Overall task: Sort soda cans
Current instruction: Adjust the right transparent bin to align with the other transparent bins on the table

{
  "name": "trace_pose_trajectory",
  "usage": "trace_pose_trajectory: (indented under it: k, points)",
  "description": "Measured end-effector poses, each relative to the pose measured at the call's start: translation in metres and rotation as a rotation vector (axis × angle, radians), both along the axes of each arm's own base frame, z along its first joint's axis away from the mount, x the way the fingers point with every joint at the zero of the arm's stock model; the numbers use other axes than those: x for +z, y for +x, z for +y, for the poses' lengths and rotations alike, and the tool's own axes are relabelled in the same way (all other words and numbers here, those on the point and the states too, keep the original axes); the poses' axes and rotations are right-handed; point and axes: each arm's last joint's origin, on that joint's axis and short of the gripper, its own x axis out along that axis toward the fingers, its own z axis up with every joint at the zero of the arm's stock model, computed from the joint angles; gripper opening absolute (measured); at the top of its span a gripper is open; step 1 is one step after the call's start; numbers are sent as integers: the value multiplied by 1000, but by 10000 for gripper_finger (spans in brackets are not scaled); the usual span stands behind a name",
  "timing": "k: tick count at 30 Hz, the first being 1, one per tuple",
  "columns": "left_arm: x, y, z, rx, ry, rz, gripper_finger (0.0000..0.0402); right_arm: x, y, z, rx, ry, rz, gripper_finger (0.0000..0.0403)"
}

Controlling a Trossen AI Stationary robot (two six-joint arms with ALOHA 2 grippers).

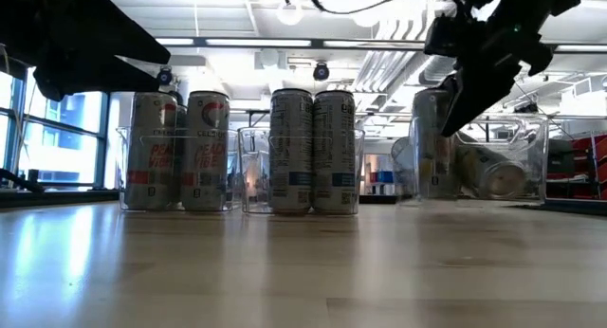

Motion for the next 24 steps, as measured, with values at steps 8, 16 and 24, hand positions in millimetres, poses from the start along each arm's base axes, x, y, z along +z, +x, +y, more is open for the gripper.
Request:
trace_pose_trajectory:
  k: [8, 16, 24]
  points:
    - [0, 0, 0, 0, -3, -3, 241, -18, 20, 18, 63, -9, -6, 1]
    - [0, 0, 0, 0, -3, -3, 241, -31, 39, 36, 110, 0, -55, 1]
    - [0, 0, 0, 0, -4, -4, 241, -29, 41, 45, 155, 14, -84, 3]
